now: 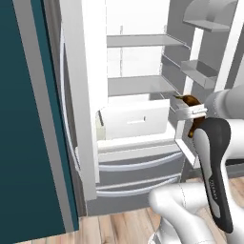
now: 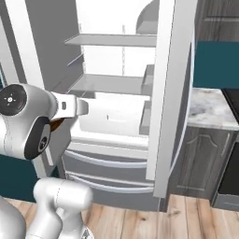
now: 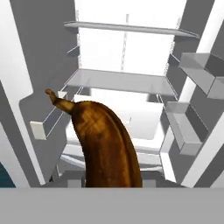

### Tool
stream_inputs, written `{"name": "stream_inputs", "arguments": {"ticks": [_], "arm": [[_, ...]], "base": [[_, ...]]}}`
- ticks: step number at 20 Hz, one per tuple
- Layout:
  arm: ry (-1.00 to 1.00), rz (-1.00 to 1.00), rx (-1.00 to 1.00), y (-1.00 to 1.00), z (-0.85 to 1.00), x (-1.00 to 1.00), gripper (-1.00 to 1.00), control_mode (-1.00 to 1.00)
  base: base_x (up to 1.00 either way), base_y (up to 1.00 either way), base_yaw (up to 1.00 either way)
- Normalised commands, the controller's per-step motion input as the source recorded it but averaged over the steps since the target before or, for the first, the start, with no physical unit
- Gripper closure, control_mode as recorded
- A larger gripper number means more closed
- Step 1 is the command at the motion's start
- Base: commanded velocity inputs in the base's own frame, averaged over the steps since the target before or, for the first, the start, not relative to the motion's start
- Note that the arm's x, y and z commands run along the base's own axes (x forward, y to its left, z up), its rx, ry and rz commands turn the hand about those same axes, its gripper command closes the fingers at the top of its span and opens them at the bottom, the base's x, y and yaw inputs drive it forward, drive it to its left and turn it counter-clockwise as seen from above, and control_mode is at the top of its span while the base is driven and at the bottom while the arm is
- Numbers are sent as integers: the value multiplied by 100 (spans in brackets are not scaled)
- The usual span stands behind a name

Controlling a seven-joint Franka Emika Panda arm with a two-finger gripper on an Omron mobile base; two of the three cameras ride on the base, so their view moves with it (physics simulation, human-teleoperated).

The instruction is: Retrieve the kiwi and banana from the fridge and place them into the bowl on the dining table.

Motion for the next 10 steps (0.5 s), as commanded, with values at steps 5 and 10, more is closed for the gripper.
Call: {"name": "stream_inputs", "arguments": {"ticks": [5, 10], "arm": [[0, 0, 0, 0, 0, 0, 100, 100], [0, 0, 0, 0, 0, 0, 100, 100]], "base": [[-55, 8, -17], [-58, 11, -3]]}}
